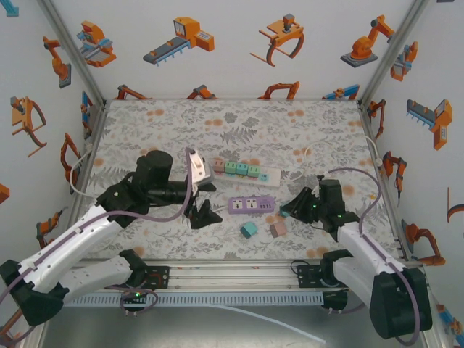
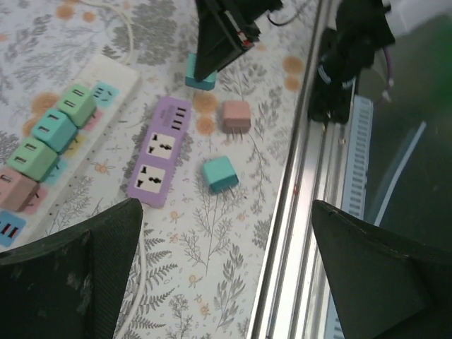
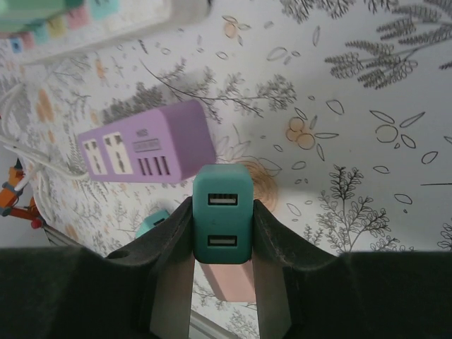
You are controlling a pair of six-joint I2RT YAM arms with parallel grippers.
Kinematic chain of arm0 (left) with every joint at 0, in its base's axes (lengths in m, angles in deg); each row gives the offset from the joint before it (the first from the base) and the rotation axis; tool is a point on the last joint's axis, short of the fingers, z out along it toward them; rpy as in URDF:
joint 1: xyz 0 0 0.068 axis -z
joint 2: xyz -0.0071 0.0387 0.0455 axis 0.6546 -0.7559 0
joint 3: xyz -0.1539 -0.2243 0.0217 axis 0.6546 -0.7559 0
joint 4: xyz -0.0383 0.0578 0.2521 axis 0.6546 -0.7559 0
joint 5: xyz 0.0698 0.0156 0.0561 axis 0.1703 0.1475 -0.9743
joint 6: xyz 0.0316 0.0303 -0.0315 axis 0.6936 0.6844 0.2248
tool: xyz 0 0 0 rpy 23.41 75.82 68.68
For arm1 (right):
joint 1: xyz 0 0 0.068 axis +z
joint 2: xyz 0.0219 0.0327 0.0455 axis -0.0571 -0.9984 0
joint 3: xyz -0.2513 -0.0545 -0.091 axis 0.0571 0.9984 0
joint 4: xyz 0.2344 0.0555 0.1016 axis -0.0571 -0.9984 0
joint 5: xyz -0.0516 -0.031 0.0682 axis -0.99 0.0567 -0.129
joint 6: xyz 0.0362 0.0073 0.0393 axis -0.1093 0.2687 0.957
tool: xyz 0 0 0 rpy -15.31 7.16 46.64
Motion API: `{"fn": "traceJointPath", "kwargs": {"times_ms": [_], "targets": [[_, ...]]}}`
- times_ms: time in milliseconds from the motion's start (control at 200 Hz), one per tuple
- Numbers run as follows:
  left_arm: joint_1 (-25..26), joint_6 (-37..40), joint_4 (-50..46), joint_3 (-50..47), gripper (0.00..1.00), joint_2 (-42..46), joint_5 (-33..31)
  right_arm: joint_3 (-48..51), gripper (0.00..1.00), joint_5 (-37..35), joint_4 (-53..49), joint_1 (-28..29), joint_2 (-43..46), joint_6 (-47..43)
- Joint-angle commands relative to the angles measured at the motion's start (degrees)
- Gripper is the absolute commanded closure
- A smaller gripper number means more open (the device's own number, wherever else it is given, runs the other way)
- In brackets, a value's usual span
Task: Pull the plug off the socket
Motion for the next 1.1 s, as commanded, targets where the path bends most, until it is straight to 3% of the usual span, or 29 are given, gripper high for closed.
{"fn": "traceJointPath", "kwargs": {"times_ms": [0,275,446,646,901,1097], "targets": [[1.89,8.6,-1.39,-1.08,0.03,-0.33,1.7,0.54,0.82,2.76,5.98,-0.03,-2.68,0.2],[4.48,10.19,-1.48,-1.26,0.03,-4.11,-1.41,1.69,0.58,-0.69,4.12,0.48,-4.82,-0.53],[4.75,10.07,0.14,-1.0,0.03,-5.95,-3.35,1.42,0.5,-3.56,-0.02,0.48,-3.05,-0.63],[5.01,6.91,3.54,-1.91,0.03,-6.77,-14.33,1.02,0.35,-8.26,-7.63,0.43,5.06,-0.48],[4.95,3.87,11.08,-7.47,0.03,-1.92,-19.86,-4.01,0.32,-15.28,-17.0,0.32,19.23,-4.86],[4.67,1.76,18.33,-11.21,0.03,1.45,-30.47,-6.32,0.32,-15.5,-8.79,0.48,26.33,-16.47]]}}
